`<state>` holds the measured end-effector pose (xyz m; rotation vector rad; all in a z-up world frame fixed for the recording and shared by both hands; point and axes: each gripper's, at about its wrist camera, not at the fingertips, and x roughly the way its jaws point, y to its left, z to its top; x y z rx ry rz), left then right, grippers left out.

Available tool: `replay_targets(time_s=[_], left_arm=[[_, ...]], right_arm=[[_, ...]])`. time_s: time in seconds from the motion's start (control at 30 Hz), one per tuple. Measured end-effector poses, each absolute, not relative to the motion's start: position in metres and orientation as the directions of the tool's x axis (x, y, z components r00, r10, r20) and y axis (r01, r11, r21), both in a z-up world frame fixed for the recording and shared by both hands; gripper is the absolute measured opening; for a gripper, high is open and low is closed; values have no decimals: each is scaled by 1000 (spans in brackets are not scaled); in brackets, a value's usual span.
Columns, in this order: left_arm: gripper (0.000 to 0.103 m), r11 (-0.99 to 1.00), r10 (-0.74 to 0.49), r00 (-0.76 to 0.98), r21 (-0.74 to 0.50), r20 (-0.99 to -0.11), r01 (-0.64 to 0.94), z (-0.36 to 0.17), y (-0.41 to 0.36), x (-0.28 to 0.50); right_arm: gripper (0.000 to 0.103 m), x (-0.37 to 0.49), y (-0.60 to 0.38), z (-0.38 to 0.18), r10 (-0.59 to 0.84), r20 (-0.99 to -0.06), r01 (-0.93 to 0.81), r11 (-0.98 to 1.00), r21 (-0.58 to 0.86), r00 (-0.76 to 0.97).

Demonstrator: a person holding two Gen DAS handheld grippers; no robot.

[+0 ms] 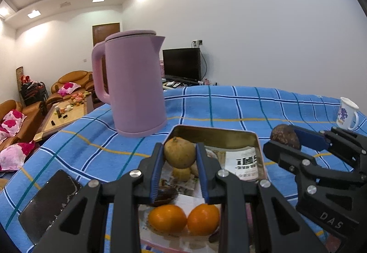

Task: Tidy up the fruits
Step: 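Carry the pear over the tin while the right tool carries the dark fruit there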

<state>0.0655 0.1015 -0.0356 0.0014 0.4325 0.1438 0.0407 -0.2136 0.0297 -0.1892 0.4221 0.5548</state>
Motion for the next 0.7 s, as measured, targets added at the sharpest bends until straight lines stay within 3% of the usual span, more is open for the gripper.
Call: replay_targets(time_s=[0.7], left_arm=[[30, 982, 178, 878, 17, -444, -190, -39, 127, 66]], right_arm=[[41, 44, -178, 28, 504, -456, -596, 800, -74, 733]])
